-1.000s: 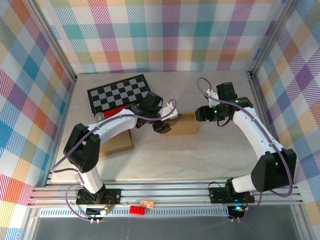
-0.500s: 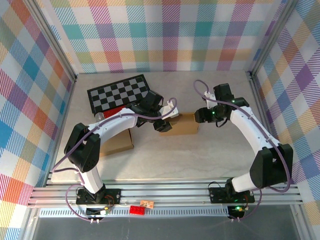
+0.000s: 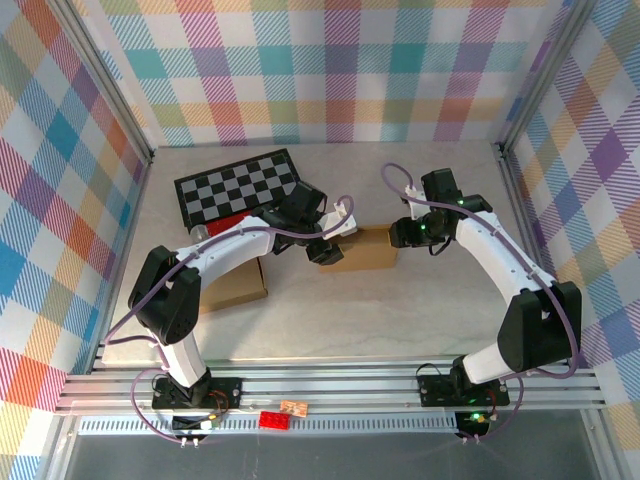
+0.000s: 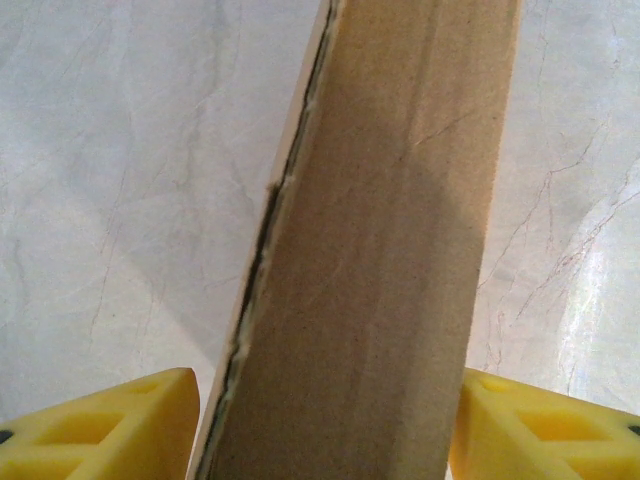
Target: Fold the paper box
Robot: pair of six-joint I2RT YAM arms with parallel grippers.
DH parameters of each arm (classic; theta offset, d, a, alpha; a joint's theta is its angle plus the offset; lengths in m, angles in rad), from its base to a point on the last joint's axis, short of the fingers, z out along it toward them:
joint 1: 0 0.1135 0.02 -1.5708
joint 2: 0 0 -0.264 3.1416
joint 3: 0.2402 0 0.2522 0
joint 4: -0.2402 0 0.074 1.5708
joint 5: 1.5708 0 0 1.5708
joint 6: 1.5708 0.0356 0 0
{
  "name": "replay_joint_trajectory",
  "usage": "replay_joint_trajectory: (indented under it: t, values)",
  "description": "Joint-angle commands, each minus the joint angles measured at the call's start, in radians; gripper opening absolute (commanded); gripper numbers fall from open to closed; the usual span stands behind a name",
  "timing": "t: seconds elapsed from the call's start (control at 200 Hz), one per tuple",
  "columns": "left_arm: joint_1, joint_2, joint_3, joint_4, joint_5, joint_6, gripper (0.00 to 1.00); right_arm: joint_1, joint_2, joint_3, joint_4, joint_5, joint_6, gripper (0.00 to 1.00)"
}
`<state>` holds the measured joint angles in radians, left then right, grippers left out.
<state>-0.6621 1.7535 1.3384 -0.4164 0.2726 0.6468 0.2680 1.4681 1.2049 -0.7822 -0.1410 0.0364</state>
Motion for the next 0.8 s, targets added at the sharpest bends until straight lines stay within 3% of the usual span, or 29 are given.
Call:
replay_joint_trajectory:
  t: [0.0,0.37,0.795]
  values:
    - [0.009,0.002,0.021,-0.004,0.031,-0.004,0.63,0.005,0.017,0.042,-0.062,0.032,-0.019,0.53]
    - [0.012,0.006,0.025,-0.001,0.039,-0.009,0.62,0.001,-0.017,0.101,-0.107,0.003,-0.060,0.58]
    - [0.013,-0.002,0.024,-0.012,0.037,-0.008,0.62,0.004,0.021,0.156,-0.124,0.012,-0.086,0.34]
